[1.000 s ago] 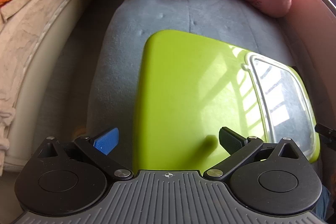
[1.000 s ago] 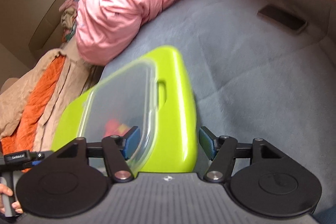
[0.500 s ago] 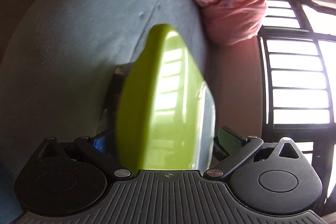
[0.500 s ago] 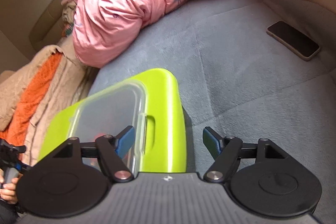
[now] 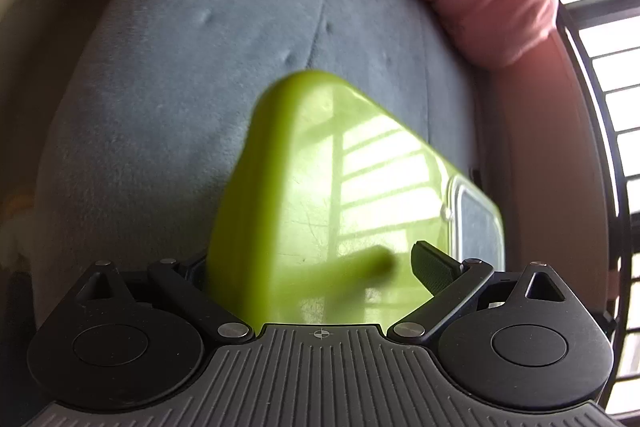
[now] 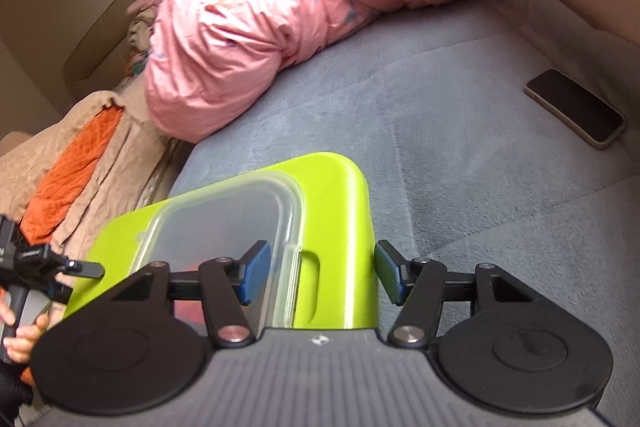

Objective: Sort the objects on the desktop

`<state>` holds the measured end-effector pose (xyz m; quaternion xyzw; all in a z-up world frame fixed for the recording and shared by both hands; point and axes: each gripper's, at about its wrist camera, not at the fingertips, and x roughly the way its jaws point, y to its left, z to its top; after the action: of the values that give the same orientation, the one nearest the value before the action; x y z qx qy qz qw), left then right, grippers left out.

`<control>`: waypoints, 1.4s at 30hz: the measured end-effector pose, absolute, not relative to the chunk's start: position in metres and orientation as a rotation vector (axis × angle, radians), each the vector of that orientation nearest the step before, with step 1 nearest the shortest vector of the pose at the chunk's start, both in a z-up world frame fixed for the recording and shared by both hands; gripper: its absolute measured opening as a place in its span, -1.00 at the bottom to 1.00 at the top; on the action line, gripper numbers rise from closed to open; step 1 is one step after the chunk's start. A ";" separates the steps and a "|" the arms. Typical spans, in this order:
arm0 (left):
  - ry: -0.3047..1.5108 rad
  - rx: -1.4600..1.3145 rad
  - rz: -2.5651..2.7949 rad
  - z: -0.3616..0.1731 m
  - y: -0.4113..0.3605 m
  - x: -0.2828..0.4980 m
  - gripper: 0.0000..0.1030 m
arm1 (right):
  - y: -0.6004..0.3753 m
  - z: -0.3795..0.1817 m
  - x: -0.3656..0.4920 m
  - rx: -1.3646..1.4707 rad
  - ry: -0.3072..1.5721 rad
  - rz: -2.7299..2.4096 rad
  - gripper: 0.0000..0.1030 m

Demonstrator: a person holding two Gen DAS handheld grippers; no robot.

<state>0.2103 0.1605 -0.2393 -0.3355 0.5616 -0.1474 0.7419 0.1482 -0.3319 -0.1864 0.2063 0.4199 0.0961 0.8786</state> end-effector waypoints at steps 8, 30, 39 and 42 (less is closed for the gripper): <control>1.240 -0.462 -0.320 -0.153 0.140 0.146 1.00 | -0.331 -0.141 0.108 0.417 0.969 0.189 1.00; 0.955 -0.174 -0.160 0.024 0.040 -0.041 1.00 | -0.184 0.033 -0.021 0.167 1.003 0.227 1.00; 1.060 -0.091 -0.112 -0.012 0.027 -0.026 1.00 | -0.166 0.006 -0.017 0.082 1.106 0.089 1.00; 1.053 -0.025 -0.087 -0.019 0.022 -0.028 1.00 | -0.164 -0.016 -0.013 0.099 1.169 0.076 1.00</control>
<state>-0.0277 0.0216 -0.0194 -0.0120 0.5022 -0.0414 0.8637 -0.0131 -0.1641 -0.0157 0.0465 0.5512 0.0356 0.8323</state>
